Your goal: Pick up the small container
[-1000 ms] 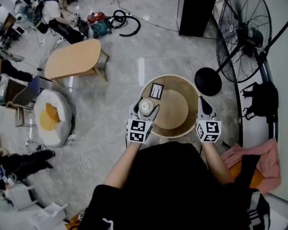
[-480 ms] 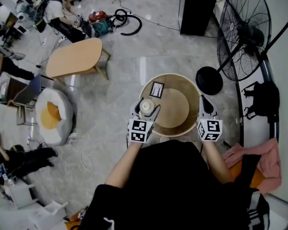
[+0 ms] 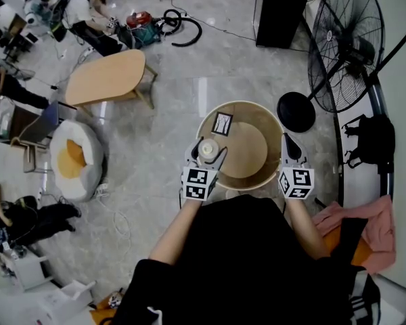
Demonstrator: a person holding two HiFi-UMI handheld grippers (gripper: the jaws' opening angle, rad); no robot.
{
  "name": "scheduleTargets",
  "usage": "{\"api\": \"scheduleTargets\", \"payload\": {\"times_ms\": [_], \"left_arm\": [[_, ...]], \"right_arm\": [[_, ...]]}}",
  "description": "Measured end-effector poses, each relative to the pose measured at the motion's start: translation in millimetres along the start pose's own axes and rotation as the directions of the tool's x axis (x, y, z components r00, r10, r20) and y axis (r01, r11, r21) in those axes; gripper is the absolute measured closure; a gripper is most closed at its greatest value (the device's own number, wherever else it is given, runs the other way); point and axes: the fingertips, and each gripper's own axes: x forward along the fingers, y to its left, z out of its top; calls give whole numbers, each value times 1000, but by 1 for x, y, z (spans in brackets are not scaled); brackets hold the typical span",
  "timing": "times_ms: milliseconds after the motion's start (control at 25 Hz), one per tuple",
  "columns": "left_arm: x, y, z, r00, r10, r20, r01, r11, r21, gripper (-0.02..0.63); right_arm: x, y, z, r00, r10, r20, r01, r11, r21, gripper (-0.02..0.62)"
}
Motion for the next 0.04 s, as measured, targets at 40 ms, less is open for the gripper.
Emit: {"api": "scheduleTargets", "payload": {"times_ms": [40], "left_arm": [[0,1,0,1000,2,1,-2,1000,0,253]], "right_arm": [[1,1,1,1000,1,2,-1,1000,2,574]]}}
